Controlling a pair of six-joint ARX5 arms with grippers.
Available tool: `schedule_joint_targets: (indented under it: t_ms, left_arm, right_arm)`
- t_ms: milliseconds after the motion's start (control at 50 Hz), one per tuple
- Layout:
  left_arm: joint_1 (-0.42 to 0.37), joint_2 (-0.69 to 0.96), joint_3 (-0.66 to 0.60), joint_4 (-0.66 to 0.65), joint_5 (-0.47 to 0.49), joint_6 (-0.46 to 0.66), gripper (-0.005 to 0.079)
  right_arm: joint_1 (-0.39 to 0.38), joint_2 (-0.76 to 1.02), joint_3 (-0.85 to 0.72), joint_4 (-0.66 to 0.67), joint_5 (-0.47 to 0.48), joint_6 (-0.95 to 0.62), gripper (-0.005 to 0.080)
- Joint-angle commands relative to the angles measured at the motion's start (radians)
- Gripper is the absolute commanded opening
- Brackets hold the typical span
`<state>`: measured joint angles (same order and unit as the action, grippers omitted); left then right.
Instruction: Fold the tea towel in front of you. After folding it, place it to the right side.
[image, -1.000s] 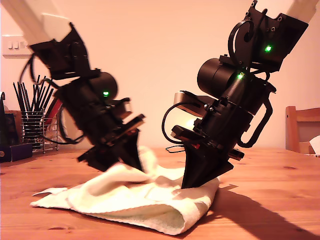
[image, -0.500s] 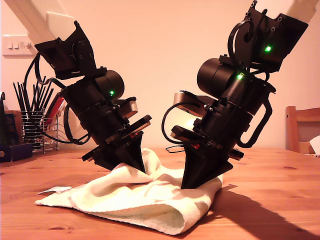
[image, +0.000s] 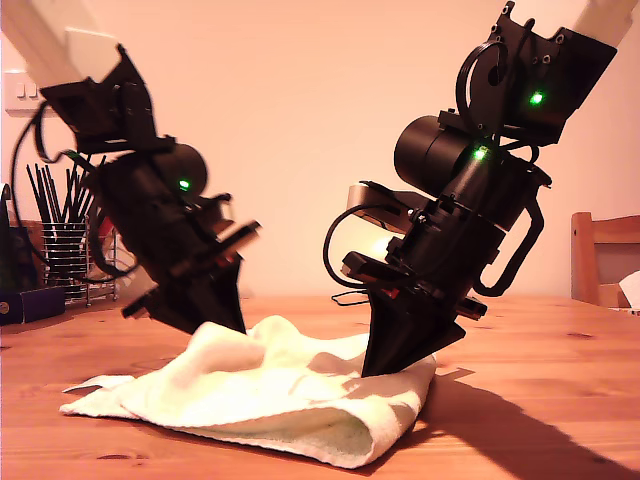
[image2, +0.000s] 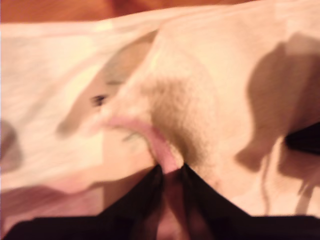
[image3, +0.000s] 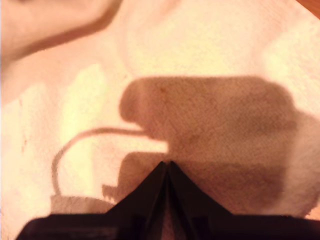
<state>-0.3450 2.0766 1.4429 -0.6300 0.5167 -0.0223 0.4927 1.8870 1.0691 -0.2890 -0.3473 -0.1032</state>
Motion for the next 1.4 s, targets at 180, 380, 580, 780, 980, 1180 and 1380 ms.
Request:
schedule_joint_targets:
  t_ms: [180,380,580,780,980,1180,1380]
  left_arm:
    - [0.0,0.016,0.005,-0.029,0.011,0.025,0.0089]
    - [0.02,0.016,0.006,-0.028,-0.006,0.031,0.0089]
    - [0.053,0.016,0.006,-0.031,-0.023,0.043,0.0074]
    - [0.071,0.016,0.006,-0.03,-0.054,0.054,0.0074]
    - [0.075,0.016,0.006,-0.006,-0.056,0.057,0.0074]
    - [0.075,0.016,0.025,0.003,-0.095,0.059,0.0074]
    - [0.083,0.012,0.027,-0.055,-0.18,0.121,0.0168]
  right_arm:
    - [0.005,0.031,-0.035,0.0,0.017,-0.002,-0.0013]
    - [0.005,0.031,-0.035,0.0,0.017,-0.002,-0.0013]
    - [0.005,0.031,-0.035,-0.001,0.017,-0.002,-0.0013]
    - [0.005,0.031,-0.035,-0.001,0.017,-0.002,-0.0013]
    - [0.005,0.031,-0.035,-0.001,0.017,-0.002,-0.0013]
    - [0.005,0.031,-0.035,-0.01,0.017,-0.002,-0.0013]
    - [0.005,0.031,-0.035,-0.008,0.016,-0.002,-0.0013]
